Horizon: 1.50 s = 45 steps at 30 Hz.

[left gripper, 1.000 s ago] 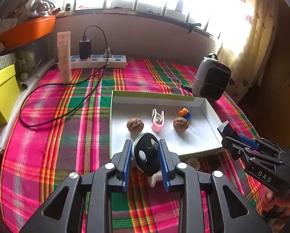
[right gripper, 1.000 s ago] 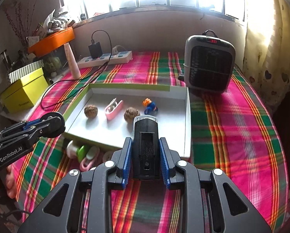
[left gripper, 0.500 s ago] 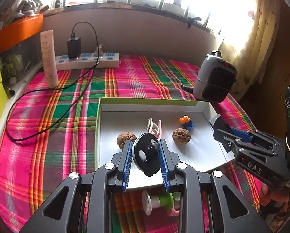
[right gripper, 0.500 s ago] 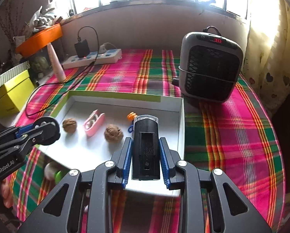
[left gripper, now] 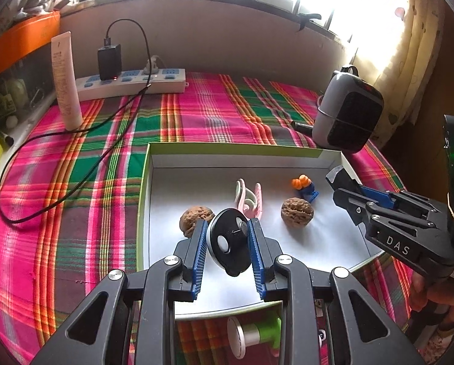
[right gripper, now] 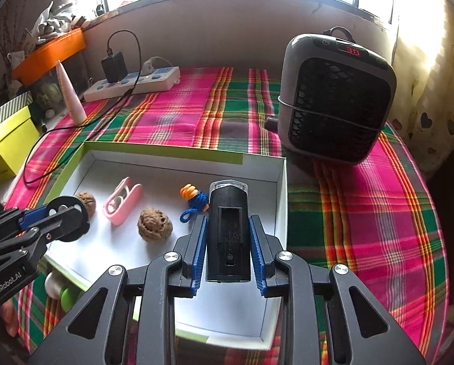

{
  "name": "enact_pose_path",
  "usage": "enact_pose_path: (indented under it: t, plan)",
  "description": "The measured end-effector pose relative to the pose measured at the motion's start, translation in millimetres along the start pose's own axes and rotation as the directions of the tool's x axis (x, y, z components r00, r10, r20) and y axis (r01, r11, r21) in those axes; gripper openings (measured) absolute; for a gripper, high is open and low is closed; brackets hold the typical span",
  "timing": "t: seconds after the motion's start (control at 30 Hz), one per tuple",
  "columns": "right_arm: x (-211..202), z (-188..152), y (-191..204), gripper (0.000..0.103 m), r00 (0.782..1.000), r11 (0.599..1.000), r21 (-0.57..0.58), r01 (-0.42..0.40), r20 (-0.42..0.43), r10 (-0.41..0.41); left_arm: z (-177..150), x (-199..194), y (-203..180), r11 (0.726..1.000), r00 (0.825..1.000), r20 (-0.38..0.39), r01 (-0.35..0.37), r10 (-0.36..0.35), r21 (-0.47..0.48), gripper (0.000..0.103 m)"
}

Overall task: Organize objects
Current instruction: 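Carry the black round object in the left tool over the tray while the right tool carries the device, then lower and open the left tool to drop the round object while the right tool releases the device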

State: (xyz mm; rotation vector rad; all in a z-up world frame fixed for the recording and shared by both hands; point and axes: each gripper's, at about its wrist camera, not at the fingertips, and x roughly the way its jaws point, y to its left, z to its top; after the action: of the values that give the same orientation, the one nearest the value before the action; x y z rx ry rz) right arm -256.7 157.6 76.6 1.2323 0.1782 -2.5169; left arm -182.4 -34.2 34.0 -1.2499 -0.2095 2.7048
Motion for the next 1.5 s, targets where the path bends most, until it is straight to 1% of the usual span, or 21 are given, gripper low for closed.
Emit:
enact_pose_path:
  t: [0.5,0.6,0.67,0.87,1.2,1.5]
  plan:
    - [18.0,3.3,-1.2,0.028,0.999,1.0,0.005,0.0,-0.038,0.0,1.6,15.3,-2.0,1.0,0.999,-0.031,-0.008,0.009,0.02,0.025]
    - [18.7,2.9,-1.2,0.028,0.999,1.0,0.005,0.001,-0.039,-0.001,-0.4,13.9,-5.9,0.999,0.999,-0.031,0.011,-0.01,0.034,0.025]
    - [20.3,3.6,-1.1,0.028,0.999,1.0,0.005,0.003,-0.043,-0.003,-0.8,16.3,-7.4,0.999,0.999,-0.037,-0.005,0.006,0.044,0.025]
    - [22.0,4.9,0.0,0.028,0.999,1.0,0.004,0.001,-0.041,-0.001,0.9,18.4,-4.1,0.999,0.999,-0.042,-0.009,0.01,0.037,0.025]
    - [24.9,6.0,1.8,0.028,0.999,1.0,-0.002,-0.008,-0.044,0.008,4.1,24.1,3.1,0.999,0.998,-0.046,-0.046,0.047,0.03,0.025]
    - [28.6,6.9,4.3,0.028,0.999,1.0,-0.014,-0.013,-0.038,0.012,3.8,25.4,2.7,0.998,0.998,-0.041,-0.051,0.052,0.034,0.025]
